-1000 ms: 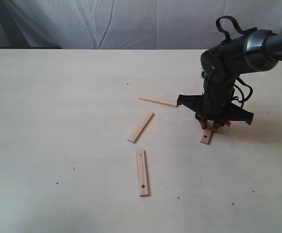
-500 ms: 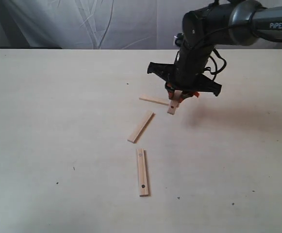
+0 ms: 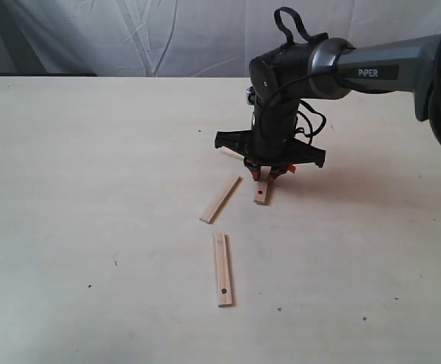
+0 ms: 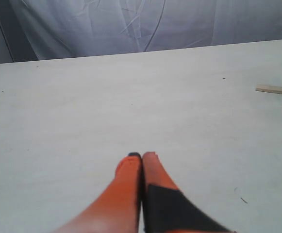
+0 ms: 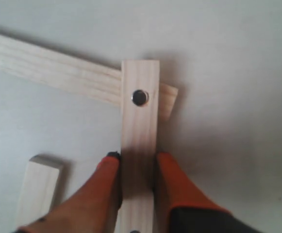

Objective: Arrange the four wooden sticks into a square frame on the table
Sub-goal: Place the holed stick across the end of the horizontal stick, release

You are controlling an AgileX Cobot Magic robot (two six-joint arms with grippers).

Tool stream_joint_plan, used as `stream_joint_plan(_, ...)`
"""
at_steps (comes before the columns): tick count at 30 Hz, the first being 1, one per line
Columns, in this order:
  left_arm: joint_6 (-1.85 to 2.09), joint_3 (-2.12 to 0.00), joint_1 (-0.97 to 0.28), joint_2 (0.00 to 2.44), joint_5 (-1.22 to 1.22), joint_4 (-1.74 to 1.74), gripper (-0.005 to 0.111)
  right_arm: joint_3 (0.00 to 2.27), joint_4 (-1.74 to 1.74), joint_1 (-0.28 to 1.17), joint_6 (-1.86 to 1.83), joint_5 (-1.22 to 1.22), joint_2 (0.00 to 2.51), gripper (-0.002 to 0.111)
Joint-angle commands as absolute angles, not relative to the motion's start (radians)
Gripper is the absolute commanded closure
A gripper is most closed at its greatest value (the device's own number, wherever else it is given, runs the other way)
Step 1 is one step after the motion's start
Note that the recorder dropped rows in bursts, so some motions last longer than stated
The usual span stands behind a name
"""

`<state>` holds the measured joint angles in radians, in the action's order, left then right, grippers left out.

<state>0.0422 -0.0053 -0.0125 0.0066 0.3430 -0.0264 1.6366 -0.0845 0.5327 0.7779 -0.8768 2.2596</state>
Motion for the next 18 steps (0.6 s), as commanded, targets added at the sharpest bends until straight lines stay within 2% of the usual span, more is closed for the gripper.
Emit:
stream_joint_plan(1,0.036,0.000,-0.010,0.000,0.333,-0.024,0.107,1.642,-0.157,0.534,0.780,-0.894,2.260,0.108)
stream_joint_plan(8,0.036,0.000,-0.010,0.000,0.333,-0.024,0.107,1.642,-0.316,0.534,0.780,-0.973,2.260,0.108)
stream_joint_plan(18,0.036,0.000,-0.010,0.000,0.333,-0.024,0.107,1.642,-0.363,0.518,0.703,-0.993,2.226,0.108)
